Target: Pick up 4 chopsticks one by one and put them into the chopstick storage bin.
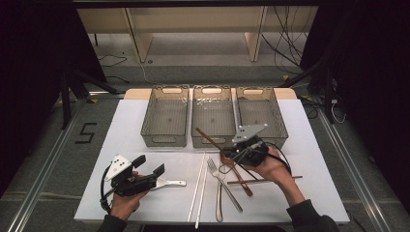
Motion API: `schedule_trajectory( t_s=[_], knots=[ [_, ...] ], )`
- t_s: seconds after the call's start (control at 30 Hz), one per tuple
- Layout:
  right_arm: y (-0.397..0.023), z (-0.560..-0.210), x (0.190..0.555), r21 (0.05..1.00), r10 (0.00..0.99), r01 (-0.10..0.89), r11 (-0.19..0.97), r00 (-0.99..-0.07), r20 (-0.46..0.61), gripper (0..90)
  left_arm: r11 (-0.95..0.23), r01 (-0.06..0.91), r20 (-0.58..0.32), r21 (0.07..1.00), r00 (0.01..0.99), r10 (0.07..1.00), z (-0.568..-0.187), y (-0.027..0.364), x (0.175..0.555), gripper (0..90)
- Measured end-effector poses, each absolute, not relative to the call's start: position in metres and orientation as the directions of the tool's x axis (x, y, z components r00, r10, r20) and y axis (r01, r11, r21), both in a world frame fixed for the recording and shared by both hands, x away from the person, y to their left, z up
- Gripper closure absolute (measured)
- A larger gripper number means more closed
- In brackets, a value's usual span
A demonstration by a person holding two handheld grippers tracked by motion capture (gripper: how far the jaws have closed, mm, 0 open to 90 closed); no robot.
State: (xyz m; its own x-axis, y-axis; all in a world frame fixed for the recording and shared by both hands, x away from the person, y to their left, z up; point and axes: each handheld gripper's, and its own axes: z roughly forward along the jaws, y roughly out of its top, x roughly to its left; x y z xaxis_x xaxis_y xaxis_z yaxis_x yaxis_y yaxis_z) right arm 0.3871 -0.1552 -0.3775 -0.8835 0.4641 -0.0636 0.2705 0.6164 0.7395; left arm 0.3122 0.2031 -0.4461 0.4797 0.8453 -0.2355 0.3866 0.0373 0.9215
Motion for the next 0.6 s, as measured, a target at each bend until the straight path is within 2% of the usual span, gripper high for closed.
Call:
schedule_trajectory(
  t_s=[0.27, 0.6],
  knots=[
    [-0.130, -0.370, 0.404, 0.777, 0.496, 0.302, 0.552, -0.868, -0.015, 85.2, 0.040, 0.384, -0.237, 0.922, 0.481, 0.844, -0.446, 0.204, 0.312, 15.9],
    [-0.094, -0.359, 0.432, 0.818, 0.583, 0.374, 0.437, -0.810, 0.059, 85.2, 0.040, 0.384, -0.237, 0.923, 0.482, 0.843, -0.445, 0.204, 0.312, 15.9]
  ],
)
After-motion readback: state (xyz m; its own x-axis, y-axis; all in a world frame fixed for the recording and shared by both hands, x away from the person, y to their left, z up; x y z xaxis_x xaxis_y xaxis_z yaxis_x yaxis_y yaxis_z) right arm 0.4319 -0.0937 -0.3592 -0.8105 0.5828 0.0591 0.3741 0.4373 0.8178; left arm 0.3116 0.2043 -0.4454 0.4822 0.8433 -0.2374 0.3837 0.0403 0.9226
